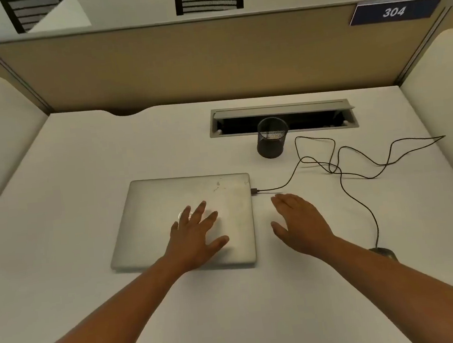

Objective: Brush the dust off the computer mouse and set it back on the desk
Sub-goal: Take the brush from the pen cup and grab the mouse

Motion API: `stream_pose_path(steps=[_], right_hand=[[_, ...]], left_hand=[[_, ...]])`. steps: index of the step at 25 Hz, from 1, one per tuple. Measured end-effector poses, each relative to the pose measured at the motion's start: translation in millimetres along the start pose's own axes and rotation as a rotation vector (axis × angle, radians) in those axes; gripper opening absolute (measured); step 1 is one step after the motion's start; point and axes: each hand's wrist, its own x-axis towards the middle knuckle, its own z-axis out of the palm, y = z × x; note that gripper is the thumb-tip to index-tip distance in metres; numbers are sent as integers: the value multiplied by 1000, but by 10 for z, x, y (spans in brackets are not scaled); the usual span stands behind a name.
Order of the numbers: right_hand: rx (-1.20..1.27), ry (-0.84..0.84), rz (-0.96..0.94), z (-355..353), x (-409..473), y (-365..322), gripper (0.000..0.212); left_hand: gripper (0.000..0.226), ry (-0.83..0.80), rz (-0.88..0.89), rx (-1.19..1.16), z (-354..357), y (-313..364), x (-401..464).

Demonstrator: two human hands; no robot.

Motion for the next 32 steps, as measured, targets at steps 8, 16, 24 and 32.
stream_pose_path(steps=[8,16,24,32], right_hand=[[35,-1,35,-128,433,225,46],[123,275,132,-555,1321,382,45],[12,124,136,-672,1809,521,32],[223,338,94,-844,1597,501,35]], left_hand=[[98,-144,-72,40,-27,26,215],[105,-158,-73,59,-181,92,475],[94,-173,-69,-5,-214,82,624],[89,-161,-80,-20,-205,104,606]])
